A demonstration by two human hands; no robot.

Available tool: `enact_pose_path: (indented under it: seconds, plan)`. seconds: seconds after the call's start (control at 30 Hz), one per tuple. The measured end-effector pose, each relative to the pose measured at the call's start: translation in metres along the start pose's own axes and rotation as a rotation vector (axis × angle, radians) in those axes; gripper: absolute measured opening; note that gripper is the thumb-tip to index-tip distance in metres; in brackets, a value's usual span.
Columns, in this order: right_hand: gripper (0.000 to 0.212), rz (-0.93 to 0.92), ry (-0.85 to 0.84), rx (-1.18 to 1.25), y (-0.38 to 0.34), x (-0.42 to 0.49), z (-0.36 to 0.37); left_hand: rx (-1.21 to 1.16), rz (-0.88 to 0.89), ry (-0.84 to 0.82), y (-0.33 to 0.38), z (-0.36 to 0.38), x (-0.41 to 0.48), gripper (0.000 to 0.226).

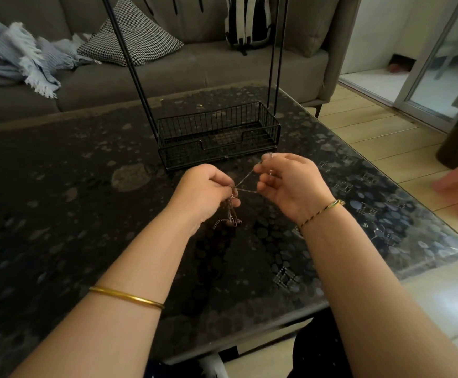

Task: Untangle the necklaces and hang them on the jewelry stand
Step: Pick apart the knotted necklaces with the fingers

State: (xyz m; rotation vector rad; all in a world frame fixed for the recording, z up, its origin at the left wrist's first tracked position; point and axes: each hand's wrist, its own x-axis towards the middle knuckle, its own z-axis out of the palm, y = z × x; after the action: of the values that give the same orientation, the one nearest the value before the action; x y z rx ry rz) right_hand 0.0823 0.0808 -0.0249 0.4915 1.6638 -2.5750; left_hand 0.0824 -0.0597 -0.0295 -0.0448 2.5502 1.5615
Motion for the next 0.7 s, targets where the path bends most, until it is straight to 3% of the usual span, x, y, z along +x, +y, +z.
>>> enact_pose_path:
  seconds: [0.23, 0.4, 0.5, 0.7]
  plan:
    - [0.025, -0.093, -0.014, -0.341, 0.008, 0.001, 0.004, 0.033, 0.074, 0.1, 0.004, 0.001, -0.001, 0.013]
    - [0.019, -0.174, -0.122, -0.622, 0.006, -0.002, 0.004, 0.06, 0.075, 0.097, 0.006, 0.002, -0.001, 0.01]
    - [0.02, -0.26, -0.103, -0.767, 0.009, -0.001, 0.004, 0.085, 0.074, 0.104, 0.007, 0.0, -0.001, 0.01]
    - [0.01, -0.384, -0.112, -0.896, 0.012, 0.0, 0.005, 0.087, 0.055, 0.117, 0.008, -0.004, -0.001, 0.01]
